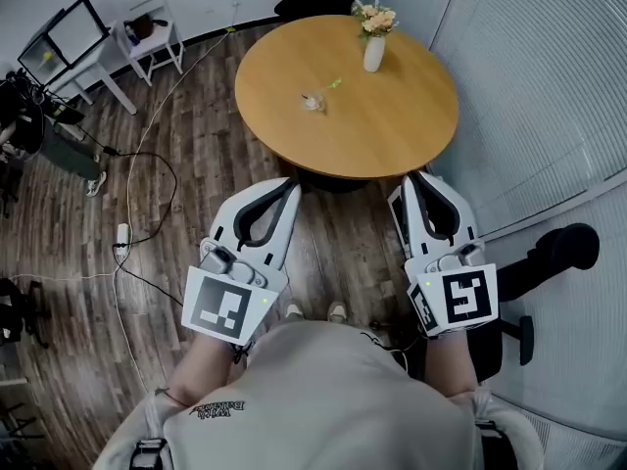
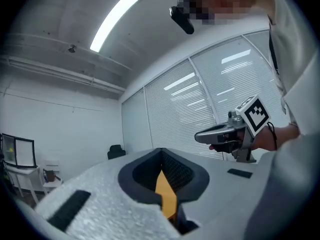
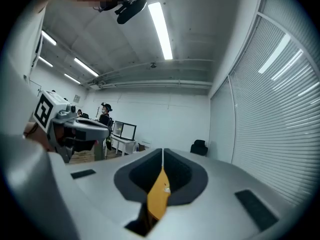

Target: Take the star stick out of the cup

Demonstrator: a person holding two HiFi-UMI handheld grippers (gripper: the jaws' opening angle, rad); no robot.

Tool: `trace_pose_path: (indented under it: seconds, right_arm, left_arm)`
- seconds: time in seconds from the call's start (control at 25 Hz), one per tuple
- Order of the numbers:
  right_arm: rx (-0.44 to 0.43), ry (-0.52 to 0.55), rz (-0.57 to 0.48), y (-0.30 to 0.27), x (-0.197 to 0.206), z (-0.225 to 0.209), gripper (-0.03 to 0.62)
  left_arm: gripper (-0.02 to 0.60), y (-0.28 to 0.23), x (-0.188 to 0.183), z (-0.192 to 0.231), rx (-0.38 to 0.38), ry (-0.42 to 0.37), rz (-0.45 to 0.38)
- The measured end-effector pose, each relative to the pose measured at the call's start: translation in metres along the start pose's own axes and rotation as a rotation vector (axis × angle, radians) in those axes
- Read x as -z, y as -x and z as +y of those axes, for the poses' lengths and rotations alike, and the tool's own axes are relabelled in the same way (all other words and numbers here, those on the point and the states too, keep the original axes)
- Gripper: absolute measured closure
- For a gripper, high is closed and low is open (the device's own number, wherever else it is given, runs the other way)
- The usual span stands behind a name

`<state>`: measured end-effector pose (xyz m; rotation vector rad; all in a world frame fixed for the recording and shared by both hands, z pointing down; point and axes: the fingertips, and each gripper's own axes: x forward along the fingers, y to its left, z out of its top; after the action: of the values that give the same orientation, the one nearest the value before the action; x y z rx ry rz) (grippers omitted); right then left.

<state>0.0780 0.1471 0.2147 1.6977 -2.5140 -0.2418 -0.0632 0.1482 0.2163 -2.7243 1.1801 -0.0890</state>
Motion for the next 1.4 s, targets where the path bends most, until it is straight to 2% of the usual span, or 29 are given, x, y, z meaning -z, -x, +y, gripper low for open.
trace_pose_path:
  seconds: [0.36,0.8,1.0,1.16,1.4]
  right_arm:
    - [-0.021,0.012,-0.010,-0.003,0.010,-0.026,0.560]
    - [-0.064,-0.020,-0.053,0.011,0.018,-0.056,0.560]
    - [-0.077,-0.057,-0.058,0.006,0.025,-0.064,0.560]
    - [-0.075,-0.060,-0.063,-0.005,0.027,-0.071,0.560]
    - [-0.069,-0.077,-0.041,-0.033,0.044,-0.073,0.560]
  left_arm:
    - [0.561,-0.027,0.017,-0.012,-0.035,-0.016,0.041]
    - [0.561,-0.049,0.007,-0.025,-0.102,-0.075,0.041]
    - [0.561,-0.056,0.008,-0.023,-0.119,-0.063,0.040]
    - [0.561,-0.063,0.014,-0.018,-0.126,-0.087,0.057]
    - [0.561,-0.080,0.033,0.002,-0.109,-0.080,0.069]
